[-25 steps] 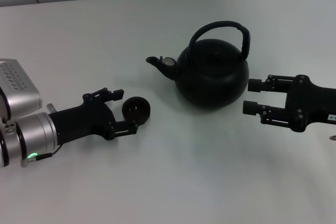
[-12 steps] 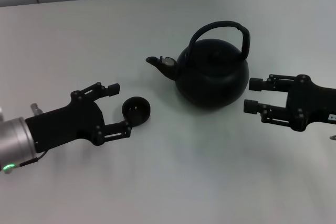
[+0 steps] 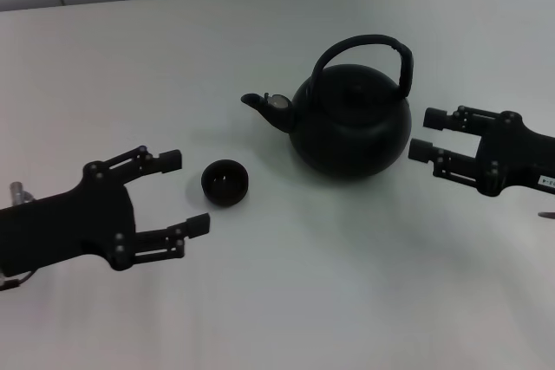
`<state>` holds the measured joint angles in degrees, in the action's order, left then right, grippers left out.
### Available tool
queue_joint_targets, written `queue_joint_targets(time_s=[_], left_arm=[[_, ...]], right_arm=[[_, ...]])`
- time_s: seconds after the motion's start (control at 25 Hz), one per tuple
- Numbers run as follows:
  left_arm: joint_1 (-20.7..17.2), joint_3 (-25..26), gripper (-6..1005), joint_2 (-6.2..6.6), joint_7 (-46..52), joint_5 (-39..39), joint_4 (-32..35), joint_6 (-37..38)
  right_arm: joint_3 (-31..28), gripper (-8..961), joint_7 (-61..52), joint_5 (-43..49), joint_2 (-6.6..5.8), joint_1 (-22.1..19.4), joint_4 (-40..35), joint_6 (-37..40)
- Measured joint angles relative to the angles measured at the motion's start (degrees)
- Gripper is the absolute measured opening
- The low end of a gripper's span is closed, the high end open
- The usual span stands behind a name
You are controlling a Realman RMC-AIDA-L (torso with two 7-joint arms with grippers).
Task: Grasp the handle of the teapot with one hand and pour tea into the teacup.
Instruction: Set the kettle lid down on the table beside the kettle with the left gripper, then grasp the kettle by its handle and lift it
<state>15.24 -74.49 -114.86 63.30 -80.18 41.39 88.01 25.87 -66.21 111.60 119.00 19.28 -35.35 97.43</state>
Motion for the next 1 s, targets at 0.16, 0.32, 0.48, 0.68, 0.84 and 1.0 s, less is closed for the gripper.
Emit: queue_joint_targets(time_s=[0.16, 0.32, 0.48, 0.68, 0.84, 1.0], left_arm=[[-0.04, 0.11, 871, 1.36, 1.78, -0.35, -0.02, 0.76], [0.20, 1.26, 870, 1.91, 4.01, -3.51, 0.30, 1.49], [1.28, 4.16, 870, 1.81, 5.14, -8.62, 0.40, 2.74], [2.00, 6.40, 870, 1.67, 6.06, -11.48, 0.46, 3.42], [2.38, 8.79, 870, 1.86, 7.15, -12.65, 0.86, 4.72], [2.41, 11.37, 870, 1.67, 7.33, -12.72, 0.89, 4.99]], right_arm=[[-2.63, 569, 2.80, -0.07, 0.00, 0.39, 2.81, -1.34], [-3.52, 568, 3.40, -0.21, 0.02, 0.60, 4.97, -3.36], [-3.54, 567, 4.64, -2.71, 0.08, 0.99, 8.26, -5.30], [-3.55, 566, 5.46, -7.76, 0.09, 1.05, 11.57, -8.79], [-3.55, 565, 5.48, -9.74, 0.16, 1.00, 13.23, -13.09], [-3.50, 564, 5.54, -11.14, 0.20, 1.62, 15.01, -16.20]])
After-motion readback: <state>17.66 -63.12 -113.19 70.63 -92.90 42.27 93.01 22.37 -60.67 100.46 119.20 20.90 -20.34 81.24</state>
